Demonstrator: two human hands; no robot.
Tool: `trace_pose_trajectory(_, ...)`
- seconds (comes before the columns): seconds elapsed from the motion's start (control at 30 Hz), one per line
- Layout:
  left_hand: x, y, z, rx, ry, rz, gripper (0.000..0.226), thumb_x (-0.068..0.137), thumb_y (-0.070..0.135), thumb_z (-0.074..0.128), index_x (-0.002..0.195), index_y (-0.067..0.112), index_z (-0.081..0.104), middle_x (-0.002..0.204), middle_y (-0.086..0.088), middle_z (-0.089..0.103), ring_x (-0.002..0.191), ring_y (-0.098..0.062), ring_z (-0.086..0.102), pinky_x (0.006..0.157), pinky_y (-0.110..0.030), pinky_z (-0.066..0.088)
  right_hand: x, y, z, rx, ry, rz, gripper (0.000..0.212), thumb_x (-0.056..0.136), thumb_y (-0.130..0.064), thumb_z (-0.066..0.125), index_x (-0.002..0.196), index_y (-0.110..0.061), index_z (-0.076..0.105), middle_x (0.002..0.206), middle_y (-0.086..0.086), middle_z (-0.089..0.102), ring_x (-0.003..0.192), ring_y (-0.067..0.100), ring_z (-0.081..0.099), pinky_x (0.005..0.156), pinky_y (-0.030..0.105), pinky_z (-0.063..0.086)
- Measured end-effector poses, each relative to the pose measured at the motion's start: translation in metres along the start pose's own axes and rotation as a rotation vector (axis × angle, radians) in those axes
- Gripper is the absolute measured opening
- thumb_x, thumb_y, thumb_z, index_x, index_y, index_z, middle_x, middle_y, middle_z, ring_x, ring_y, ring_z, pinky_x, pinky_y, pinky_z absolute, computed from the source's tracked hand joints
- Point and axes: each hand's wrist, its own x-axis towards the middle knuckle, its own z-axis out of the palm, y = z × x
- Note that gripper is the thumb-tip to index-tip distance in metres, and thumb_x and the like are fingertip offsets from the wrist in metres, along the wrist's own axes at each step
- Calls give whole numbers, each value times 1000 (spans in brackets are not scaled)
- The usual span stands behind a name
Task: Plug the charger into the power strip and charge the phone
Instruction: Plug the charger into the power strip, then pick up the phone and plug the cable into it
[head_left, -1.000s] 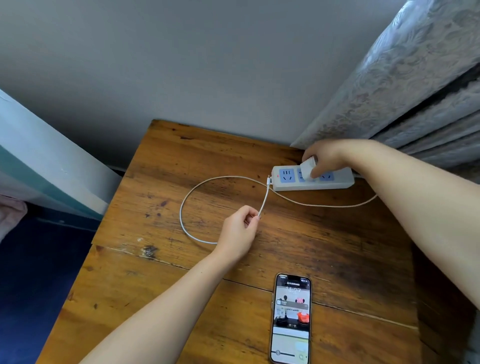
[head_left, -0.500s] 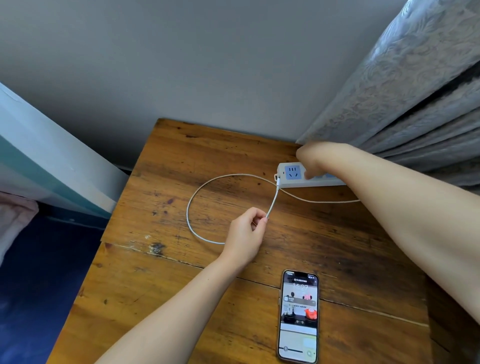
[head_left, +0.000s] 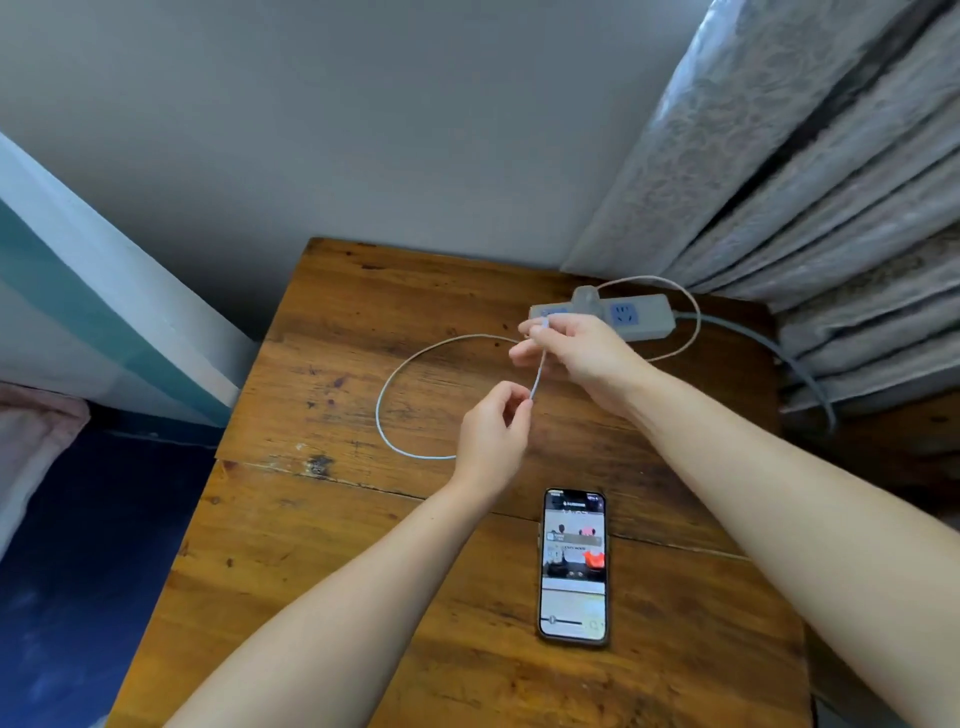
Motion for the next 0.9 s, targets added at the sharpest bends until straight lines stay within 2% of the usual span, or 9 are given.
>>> trace_pose_trajectory(0.1,-17,0,8,128,-38,62,11,90,17,53,94,16,63,88,0,64,87,-19,56,79,-34,46,-23,19,-9,90,34,-37,22,95,-22,48,94,-21,69,90,-9,73,102,10,64,94,34,49)
trace_pose_trajectory(0.2,-37,-10,11,312,101,96,20,88,20,56,108,15,60,108,-4,60,104,-21,50,91,-37,42,-39,42,-25,44,161,-56,17,92,-27,53,98,-28,69,90,-15,71,95,-1,60,76,20,44)
trace_pose_trajectory(0.27,-60,-17,18,311,122,29,17,89,23,55,104,16,56,99,0,57,100,-21,52,87,-37,44,-52,58,-37,36,252,-45,16,90,-28,56,97,-29,71,89,-16,69,82,-4,59,64,16,40)
trace_pose_trajectory(0.37,-97,-29,43,340,-30,-173,25,90,37,52,105,17,50,98,2,53,101,-24,55,85,-39,46,-65,79,-47,143,322,-9,15,92,-21,57,96,-21,71,88,-1,72,63,3,59,52,14,45)
trace_pose_trajectory(0.5,-127,-40,83,600,-129,-377,81,81,62,50,141,14,22,135,-9,40,125,-26,40,94,-42,43,-75,96,-45,278,356,23,16,93,-17,56,99,-12,69,88,5,71,77,11,69,65,18,58)
trace_pose_trajectory(0.57,-132,-41,96,695,-151,-396,96,77,66,52,146,16,8,140,-11,34,127,-26,36,96,-41,42,-80,100,-44,317,376,24,14,93,-17,56,98,-14,69,88,4,71,79,12,71,67,19,59)
trace_pose_trajectory(0.67,-129,-41,105,750,-153,-422,109,71,64,62,147,17,-1,137,-13,35,125,-27,37,94,-40,42,-84,105,-43,326,400,25,17,93,-16,56,104,-11,68,89,4,70,80,13,71,68,19,59)
trace_pose_trajectory(0.77,-122,-39,107,696,-137,-517,112,64,61,71,144,15,7,136,-14,36,125,-28,38,94,-41,42,-85,107,-42,335,398,26,19,93,-15,55,107,-9,67,92,6,70,84,15,71,72,22,60)
trace_pose_trajectory(0.9,-119,-41,101,610,-89,-609,84,62,56,75,122,11,37,127,-10,46,121,-27,44,93,-42,44,-85,103,-42,363,374,10,22,93,-14,55,111,-6,64,98,10,69,89,17,71,77,26,60)
